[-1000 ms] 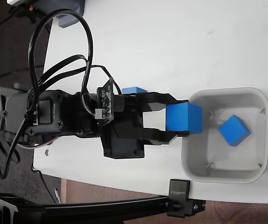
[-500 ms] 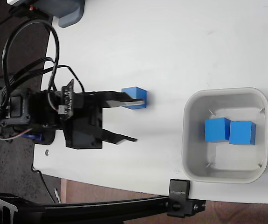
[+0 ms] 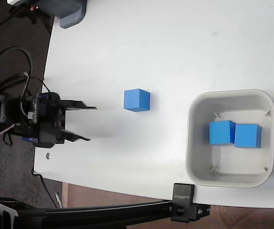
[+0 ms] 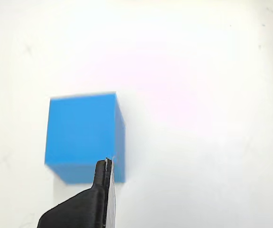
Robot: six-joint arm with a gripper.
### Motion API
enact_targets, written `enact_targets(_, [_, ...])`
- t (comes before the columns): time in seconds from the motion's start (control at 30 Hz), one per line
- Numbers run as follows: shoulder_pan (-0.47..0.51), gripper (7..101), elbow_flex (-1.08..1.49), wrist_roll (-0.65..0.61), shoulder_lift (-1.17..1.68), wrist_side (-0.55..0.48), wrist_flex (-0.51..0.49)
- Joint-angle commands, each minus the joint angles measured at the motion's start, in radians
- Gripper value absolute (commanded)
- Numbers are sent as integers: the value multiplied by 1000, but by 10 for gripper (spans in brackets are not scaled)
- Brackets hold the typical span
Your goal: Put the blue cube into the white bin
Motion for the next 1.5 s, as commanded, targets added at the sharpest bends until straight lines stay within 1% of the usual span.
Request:
enact_targets(0.03, [-91, 1003, -6, 11, 15, 127, 15])
enact_targets(0.1, [-115, 1003, 28, 11, 57, 155, 34])
enact_targets(0.13, [-115, 1003, 49, 9, 55, 156, 12])
enact_targets(0.27, [-144, 1003, 46, 8, 57, 175, 23])
enact_targets(1.5, [-143, 1003, 48, 12, 57, 186, 20])
